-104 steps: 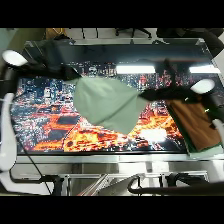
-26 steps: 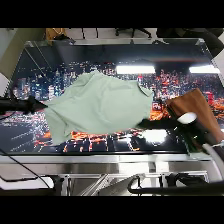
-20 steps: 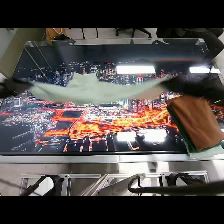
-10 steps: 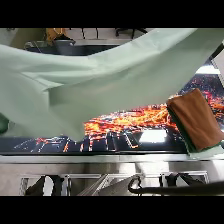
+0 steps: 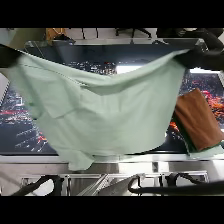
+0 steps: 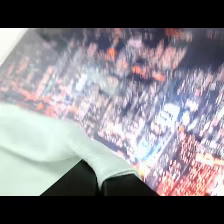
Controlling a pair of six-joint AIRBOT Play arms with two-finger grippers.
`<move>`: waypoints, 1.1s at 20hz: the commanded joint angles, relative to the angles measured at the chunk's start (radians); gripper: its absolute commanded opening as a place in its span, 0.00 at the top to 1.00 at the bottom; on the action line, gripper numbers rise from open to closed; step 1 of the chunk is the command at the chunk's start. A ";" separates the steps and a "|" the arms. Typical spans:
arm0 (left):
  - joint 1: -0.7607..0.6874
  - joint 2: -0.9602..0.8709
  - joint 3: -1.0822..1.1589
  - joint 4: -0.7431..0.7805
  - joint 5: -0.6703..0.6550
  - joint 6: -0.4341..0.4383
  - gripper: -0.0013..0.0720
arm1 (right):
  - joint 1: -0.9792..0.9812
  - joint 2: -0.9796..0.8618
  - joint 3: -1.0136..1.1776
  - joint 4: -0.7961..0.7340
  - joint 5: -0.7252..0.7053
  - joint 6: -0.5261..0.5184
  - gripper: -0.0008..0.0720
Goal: Fold the shirts.
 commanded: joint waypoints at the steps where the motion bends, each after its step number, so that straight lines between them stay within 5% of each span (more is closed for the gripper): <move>1: -0.094 -0.329 0.003 0.220 0.044 -0.051 0.97 | -0.001 -0.261 -0.066 0.029 -0.036 -0.047 0.97; 6: -0.060 -0.591 0.021 0.237 0.240 -0.089 0.97 | -0.001 -0.620 0.077 0.083 -0.066 -0.049 0.97; 8: -0.060 -0.654 0.117 0.237 0.226 -0.089 0.97 | -0.001 -0.695 0.175 0.085 -0.065 -0.037 0.97; 11: -0.060 -0.722 0.245 0.239 0.143 -0.089 0.97 | -0.001 -0.726 0.233 0.063 -0.069 -0.022 0.97; 22: -0.053 -0.726 0.126 0.274 0.085 -0.086 0.97 | 0.040 -0.754 0.233 -0.110 -0.056 0.011 0.97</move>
